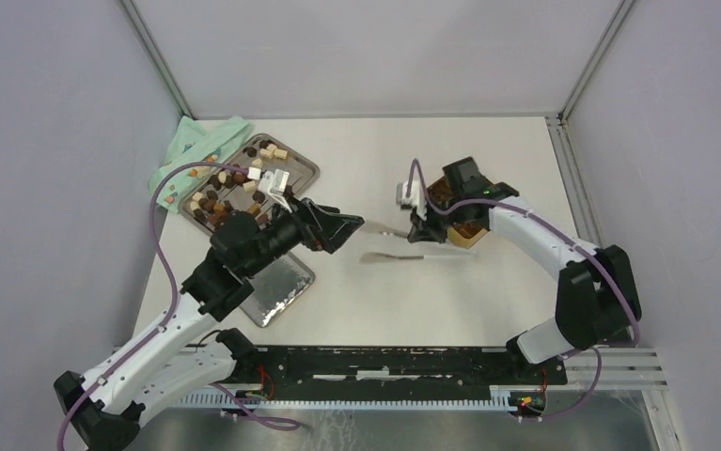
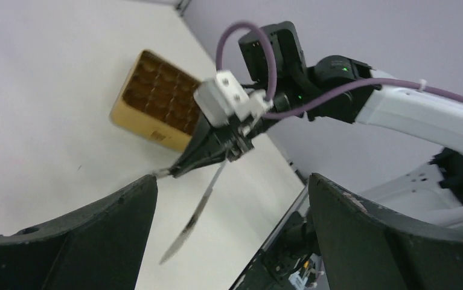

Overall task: Pack the chocolate
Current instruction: Pick up the clamp from the center of the board.

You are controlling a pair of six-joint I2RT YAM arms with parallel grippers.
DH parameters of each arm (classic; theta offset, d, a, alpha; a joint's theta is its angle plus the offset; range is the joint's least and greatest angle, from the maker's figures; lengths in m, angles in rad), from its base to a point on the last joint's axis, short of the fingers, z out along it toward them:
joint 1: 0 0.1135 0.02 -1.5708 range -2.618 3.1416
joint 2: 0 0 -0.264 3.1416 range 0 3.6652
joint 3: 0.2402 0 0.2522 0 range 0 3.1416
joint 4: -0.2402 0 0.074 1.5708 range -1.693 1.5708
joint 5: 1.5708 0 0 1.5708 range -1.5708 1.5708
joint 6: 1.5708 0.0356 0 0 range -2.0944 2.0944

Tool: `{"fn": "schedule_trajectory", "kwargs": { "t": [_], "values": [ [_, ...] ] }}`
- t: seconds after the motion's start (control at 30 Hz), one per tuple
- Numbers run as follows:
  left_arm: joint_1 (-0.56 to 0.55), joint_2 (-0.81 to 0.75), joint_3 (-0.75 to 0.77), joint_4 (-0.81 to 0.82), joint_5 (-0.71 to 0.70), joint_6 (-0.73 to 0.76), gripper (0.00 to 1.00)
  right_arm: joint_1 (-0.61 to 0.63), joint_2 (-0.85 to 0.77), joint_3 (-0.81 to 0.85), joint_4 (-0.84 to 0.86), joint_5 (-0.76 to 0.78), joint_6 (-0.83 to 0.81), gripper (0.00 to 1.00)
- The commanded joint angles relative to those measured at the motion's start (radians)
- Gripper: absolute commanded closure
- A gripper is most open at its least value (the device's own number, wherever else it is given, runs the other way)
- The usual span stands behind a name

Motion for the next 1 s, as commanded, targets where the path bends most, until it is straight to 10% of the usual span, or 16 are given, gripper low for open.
{"fn": "schedule_trajectory", "kwargs": {
  "t": [0.0, 0.17, 0.37, 0.97],
  "values": [
    [0.005, 0.018, 0.114, 0.212, 0.170, 0.030, 0.00, -0.125, -0.103, 0.180, 0.067, -0.332, 0.434, 1.00],
    [0.003, 0.141, 0.249, 0.301, 0.299, 0.001, 0.00, -0.295, -0.154, 0.166, 0.467, -0.533, 1.009, 1.00],
    [0.000, 0.289, 0.259, 0.446, 0.359, -0.076, 0.00, -0.440, -0.192, 0.017, 1.445, -0.522, 2.018, 1.00],
    [-0.155, 0.615, 0.194, 0.934, 0.156, -0.133, 0.00, -0.485, -0.289, 0.046, 1.181, -0.392, 2.147, 1.00]
  ]
}}
